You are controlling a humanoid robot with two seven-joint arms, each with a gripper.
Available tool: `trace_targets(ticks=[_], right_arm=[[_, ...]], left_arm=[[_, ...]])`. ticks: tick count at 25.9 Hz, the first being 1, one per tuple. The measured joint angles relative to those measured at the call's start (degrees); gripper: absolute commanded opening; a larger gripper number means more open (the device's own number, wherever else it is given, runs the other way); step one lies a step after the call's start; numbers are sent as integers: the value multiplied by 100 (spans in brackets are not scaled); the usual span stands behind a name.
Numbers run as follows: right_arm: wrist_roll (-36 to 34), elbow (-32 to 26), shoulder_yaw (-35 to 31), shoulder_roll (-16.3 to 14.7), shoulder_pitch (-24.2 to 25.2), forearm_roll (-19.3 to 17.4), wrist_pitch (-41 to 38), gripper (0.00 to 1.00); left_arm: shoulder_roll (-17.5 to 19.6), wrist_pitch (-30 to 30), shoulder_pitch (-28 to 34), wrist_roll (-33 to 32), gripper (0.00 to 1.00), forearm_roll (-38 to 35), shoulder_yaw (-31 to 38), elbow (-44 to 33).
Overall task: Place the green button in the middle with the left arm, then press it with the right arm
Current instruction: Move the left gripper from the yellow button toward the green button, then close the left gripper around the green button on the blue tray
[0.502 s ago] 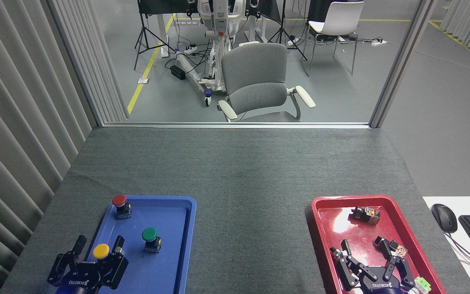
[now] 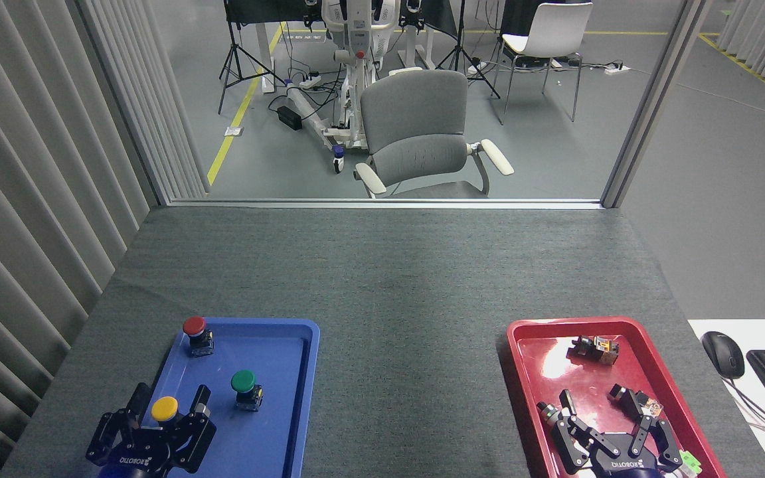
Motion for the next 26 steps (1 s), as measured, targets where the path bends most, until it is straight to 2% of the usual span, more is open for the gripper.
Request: trace_targets(ticks=[5, 12, 18, 26], right_arm=[[42, -28, -2, 20, 3, 35, -13, 99], [246, -147, -2, 42, 51, 41, -19, 99], [284, -168, -33, 45, 99, 42, -159, 99], [212, -116, -29, 169, 147, 2, -43, 99]], left_arm=[[-54, -19, 443, 465, 100, -161, -104, -363], [-262, 31, 755, 791, 100, -1027, -815, -414], [-813, 85, 226, 718, 99, -1206, -1190, 164], [-934, 559, -562, 672, 99, -1222, -1319, 1567]])
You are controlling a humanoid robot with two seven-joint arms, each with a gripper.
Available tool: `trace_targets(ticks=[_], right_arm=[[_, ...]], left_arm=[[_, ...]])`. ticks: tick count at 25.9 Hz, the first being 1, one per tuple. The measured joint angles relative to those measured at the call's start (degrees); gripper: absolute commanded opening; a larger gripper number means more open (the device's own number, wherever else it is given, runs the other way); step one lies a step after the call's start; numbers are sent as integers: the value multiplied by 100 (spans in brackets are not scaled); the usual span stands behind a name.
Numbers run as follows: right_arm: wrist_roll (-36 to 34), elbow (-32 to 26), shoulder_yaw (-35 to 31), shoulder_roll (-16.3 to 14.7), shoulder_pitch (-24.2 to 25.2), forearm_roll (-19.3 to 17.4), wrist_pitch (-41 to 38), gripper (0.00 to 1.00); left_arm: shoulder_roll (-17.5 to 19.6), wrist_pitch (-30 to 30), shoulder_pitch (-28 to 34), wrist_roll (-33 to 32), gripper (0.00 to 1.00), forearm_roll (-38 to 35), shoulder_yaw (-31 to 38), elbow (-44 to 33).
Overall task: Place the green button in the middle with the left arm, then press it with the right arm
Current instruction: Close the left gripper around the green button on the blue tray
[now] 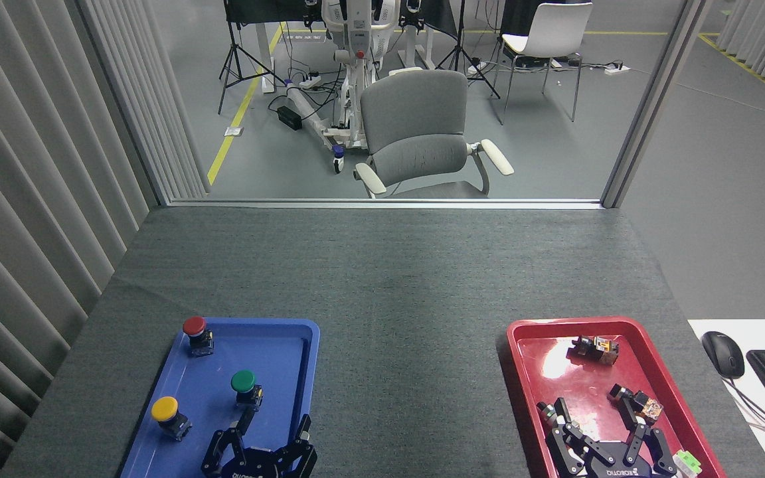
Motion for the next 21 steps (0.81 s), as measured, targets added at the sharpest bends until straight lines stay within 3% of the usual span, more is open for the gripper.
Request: trace_targets(ticks=[11, 21], right_arm=[[14, 8, 1, 100, 14, 38, 12, 99], [31, 21, 27, 93, 34, 40, 25, 99]], left_arm=[[77, 342, -859, 67, 99, 46, -3, 1278], [191, 659, -980, 68, 99, 165, 47, 1499]])
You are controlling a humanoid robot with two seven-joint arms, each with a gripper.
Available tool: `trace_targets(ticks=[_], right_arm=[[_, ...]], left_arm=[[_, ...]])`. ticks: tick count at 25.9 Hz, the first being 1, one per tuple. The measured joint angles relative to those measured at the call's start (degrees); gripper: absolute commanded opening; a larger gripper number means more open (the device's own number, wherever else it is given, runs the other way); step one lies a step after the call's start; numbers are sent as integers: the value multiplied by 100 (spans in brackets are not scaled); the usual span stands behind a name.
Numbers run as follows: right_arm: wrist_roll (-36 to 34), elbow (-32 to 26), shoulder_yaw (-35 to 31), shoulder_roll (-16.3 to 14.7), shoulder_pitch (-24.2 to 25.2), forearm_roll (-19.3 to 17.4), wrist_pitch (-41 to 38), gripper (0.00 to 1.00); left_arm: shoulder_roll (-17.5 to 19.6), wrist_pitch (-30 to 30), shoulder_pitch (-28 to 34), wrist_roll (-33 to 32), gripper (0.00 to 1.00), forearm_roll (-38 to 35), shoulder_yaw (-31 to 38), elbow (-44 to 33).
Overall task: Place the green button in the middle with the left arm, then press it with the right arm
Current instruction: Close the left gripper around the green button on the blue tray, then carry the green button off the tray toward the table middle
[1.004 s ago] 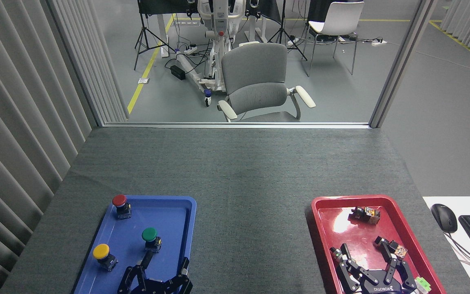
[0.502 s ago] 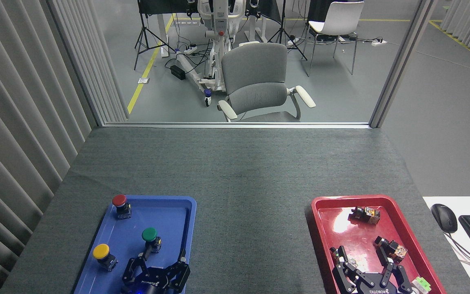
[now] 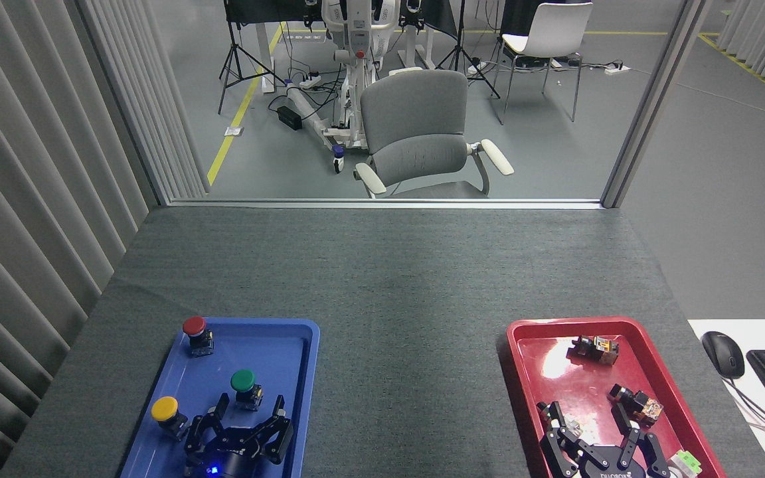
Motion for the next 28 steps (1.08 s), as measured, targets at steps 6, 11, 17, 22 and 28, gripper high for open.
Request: trace_targets(ticks=[6, 11, 17, 22, 28], right_arm=[[-8, 1, 3, -3, 24, -1, 1, 99], [-14, 1, 2, 1, 19, -7, -3, 99], [8, 1, 10, 1, 15, -7, -7, 99], [11, 1, 17, 1, 14, -2, -7, 99], [19, 1, 18, -18, 15, -1, -7, 99]], left_arm=[[14, 20, -278, -18, 91, 35, 6, 369], [48, 10, -490, -39, 76, 29, 7, 634], [130, 0, -585, -54, 45, 18, 0, 832], [242, -67, -591, -58, 25, 7, -6, 873], [372, -624, -581, -2, 20, -5, -11, 722]])
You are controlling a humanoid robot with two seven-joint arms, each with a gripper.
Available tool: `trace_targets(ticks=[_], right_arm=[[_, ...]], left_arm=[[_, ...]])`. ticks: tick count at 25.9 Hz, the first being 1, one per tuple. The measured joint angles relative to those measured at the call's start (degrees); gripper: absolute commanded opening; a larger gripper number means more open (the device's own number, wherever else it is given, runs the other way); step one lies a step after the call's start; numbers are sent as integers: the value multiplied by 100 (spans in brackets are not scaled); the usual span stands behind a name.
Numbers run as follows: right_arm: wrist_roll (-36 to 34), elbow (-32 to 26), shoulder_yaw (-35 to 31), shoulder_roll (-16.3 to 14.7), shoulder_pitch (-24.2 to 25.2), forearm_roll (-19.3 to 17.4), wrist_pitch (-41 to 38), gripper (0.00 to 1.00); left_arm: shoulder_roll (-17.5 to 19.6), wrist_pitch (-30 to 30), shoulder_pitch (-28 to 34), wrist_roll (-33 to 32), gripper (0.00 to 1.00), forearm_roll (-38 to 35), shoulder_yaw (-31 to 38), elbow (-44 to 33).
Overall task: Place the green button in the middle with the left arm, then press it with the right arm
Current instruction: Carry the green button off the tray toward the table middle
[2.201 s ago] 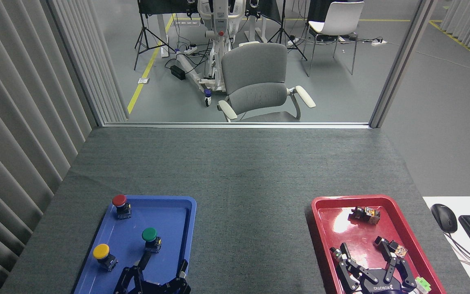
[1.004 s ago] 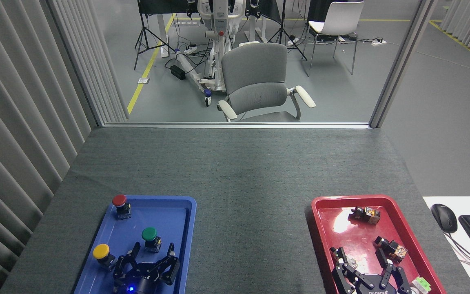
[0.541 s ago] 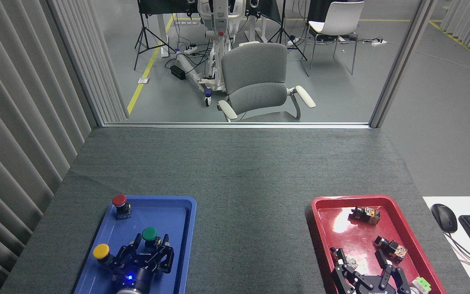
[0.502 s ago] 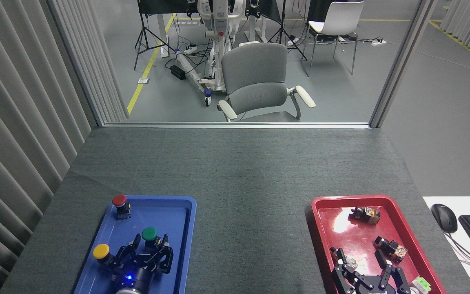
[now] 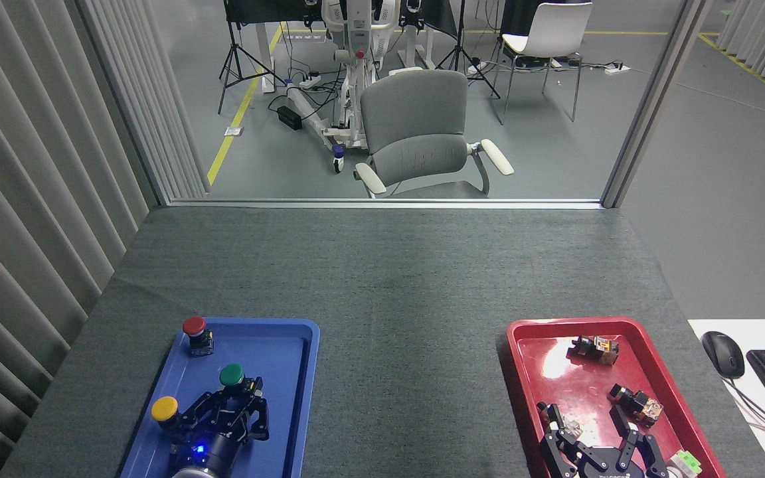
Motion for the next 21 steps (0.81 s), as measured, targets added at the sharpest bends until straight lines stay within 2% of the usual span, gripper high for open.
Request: trace_targets(ticks=[5, 8, 11, 15, 21], right_arm=[[13, 5, 0, -29, -4, -3, 0, 99], [-15, 16, 0, -42, -21, -6, -5, 99], [-34, 52, 0, -67, -33, -7, -15, 99], [-49, 88, 0, -93, -40, -8, -17, 99], [-59, 104, -1, -104, -36, -8, -10, 99]], left_arm=[[94, -805, 45, 28, 17, -58, -167, -566], [93, -1402, -15, 11, 11, -101, -522, -752], [53, -1699, -171, -5, 9, -138, -1017, -792], [-178, -1553, -413, -19, 9, -156, -1663, -537], [-576, -692, -972, 63, 6, -157, -2653, 144]])
